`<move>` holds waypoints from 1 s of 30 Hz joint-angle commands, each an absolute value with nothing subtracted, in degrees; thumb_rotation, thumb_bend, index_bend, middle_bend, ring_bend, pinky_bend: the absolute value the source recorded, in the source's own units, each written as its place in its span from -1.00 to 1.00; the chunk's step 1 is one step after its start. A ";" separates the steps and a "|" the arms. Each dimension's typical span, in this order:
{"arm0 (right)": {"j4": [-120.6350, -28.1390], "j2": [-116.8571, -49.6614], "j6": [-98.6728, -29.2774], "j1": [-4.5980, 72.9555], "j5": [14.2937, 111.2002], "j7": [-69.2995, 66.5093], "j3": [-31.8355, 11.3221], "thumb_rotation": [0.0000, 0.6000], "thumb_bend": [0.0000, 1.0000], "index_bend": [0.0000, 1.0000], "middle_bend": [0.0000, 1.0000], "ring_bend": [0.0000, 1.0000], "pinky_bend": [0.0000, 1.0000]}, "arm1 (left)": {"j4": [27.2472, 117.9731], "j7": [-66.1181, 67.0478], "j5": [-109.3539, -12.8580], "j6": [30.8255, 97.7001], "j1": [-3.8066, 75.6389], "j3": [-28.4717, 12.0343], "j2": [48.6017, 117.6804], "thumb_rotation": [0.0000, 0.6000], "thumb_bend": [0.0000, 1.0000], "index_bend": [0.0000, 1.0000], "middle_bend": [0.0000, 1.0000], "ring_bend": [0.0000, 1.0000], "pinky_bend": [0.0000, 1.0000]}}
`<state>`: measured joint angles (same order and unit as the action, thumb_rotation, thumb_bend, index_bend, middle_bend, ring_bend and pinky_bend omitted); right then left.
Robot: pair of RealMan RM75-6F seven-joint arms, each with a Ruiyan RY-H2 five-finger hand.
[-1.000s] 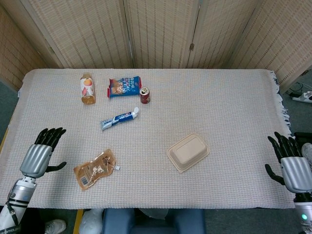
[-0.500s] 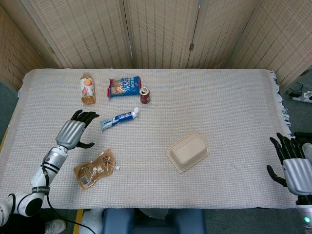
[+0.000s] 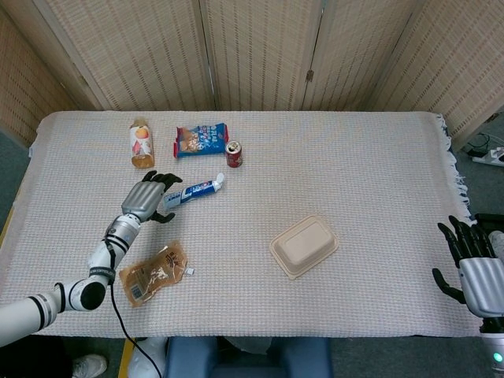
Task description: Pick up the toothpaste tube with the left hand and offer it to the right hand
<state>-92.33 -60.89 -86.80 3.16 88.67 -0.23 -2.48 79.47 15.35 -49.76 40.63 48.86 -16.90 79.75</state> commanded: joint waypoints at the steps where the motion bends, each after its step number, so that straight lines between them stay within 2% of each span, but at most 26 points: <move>1: -92.43 -60.81 -86.91 3.11 88.73 -0.19 -2.49 1.00 -0.15 -1.00 -1.00 -1.00 -1.00 | 76.14 20.05 -44.03 38.77 53.00 -15.80 81.98 1.00 -0.21 -0.57 -0.64 -0.69 -0.99; 7: -92.57 -60.60 -86.80 2.95 88.39 -0.16 -2.49 1.00 -0.15 -1.00 -1.00 -1.00 -1.00 | 71.90 23.87 -34.52 37.21 57.46 -14.11 84.58 1.00 -0.09 -0.58 -0.64 -0.71 -0.99; 14: -92.35 -60.84 -86.21 3.11 88.10 -0.13 -2.49 1.00 -0.15 -1.00 -1.00 -1.00 -1.00 | 67.02 26.54 -27.73 36.76 60.82 -11.91 88.38 1.00 -0.04 -0.58 -0.63 -0.71 -1.00; 24: -92.25 -60.80 -85.56 3.10 87.12 0.07 -2.66 1.00 -0.15 -1.00 -1.00 -1.00 -1.00 | 60.03 27.93 -21.43 34.11 63.51 -10.00 92.51 1.00 -0.04 -0.58 -0.63 -0.72 -1.00; 30: -92.51 -60.76 -85.18 3.18 86.59 0.50 -2.80 1.00 -0.15 -1.00 -1.00 -1.00 -1.00 | 58.16 25.23 -22.27 31.45 63.79 -10.56 93.60 1.00 -0.03 -0.56 -0.61 -0.72 -1.00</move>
